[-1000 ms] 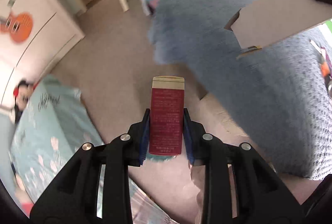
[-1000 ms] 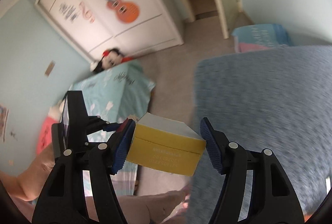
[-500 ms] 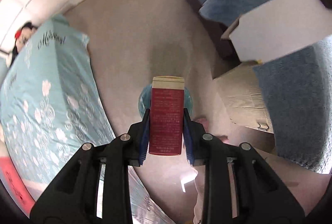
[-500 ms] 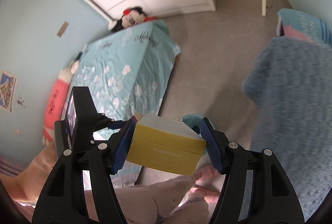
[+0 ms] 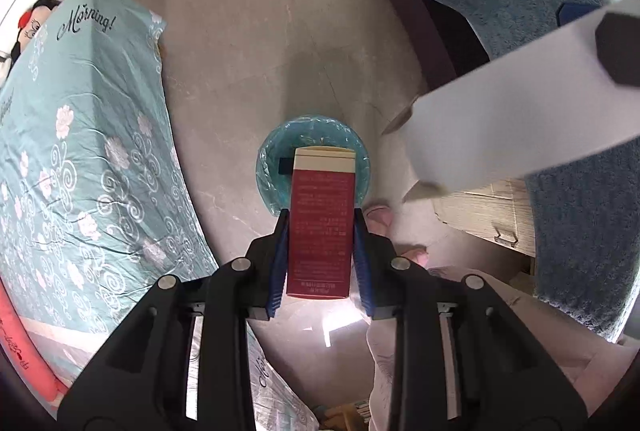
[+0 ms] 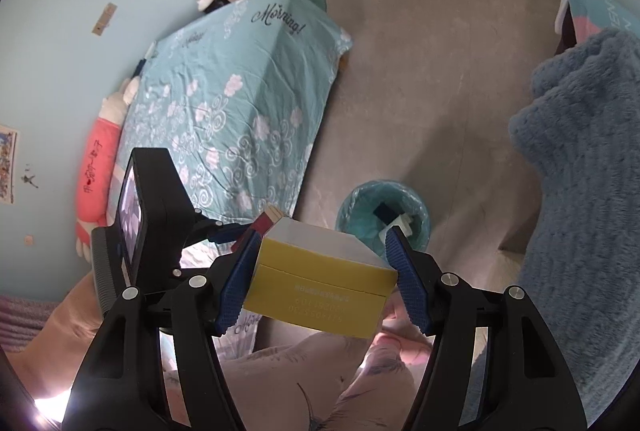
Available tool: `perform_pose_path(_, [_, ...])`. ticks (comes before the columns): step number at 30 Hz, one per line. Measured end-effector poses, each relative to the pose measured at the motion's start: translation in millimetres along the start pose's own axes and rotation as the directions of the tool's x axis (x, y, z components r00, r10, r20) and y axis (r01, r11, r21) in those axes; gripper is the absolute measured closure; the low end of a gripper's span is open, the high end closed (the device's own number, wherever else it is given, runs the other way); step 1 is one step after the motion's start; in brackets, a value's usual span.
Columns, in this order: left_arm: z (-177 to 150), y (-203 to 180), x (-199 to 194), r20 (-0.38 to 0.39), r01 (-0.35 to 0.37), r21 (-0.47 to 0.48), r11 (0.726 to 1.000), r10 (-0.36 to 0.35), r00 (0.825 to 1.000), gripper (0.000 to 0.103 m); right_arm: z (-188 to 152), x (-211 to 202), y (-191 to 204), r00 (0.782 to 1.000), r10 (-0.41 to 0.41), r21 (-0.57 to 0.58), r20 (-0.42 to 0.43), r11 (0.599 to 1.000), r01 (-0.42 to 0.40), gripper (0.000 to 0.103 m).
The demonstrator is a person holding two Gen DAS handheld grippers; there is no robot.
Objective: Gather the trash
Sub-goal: 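Open both tools above the wastebasket to drop the boxes, then return both tools to the remaining items on the bedspread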
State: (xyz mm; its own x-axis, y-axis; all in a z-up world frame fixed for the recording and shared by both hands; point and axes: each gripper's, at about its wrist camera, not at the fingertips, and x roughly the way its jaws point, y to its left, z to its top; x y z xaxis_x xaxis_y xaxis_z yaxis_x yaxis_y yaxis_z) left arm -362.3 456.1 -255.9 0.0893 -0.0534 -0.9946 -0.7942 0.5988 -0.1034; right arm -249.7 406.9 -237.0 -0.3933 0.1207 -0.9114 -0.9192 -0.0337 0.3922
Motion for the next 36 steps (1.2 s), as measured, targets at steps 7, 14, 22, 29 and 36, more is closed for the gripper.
perform_pose_path(7, [4,3,4,0.014,-0.047,0.006,0.999,0.047,0.999,0.033,6,10,-4,1.000,0.016,0.035,-0.006,0.999,-0.016,0.022])
perform_pose_path(14, [-1,3,-1,0.026,-0.071,0.009,0.997,0.070,0.997,0.033,5,-7,-9,1.000,0.009,0.029,0.024,1.000,-0.010,0.022])
perform_pose_path(22, [4,-11,-16,0.072,-0.069,0.020,0.997,0.067,0.995,0.033,-1,-34,-19,0.996,-0.001,0.046,0.086,0.999,-0.003,0.022])
perform_pose_path(29, [16,-34,-41,0.132,-0.050,0.076,0.996,0.040,0.991,0.033,-19,-74,-36,0.983,-0.013,0.092,0.181,0.996,-0.003,0.022])
perform_pose_path(36, [30,-95,-72,0.203,-0.052,0.250,0.967,0.000,0.979,0.030,-62,-143,-67,0.939,-0.093,0.193,0.330,0.981,0.029,0.020])
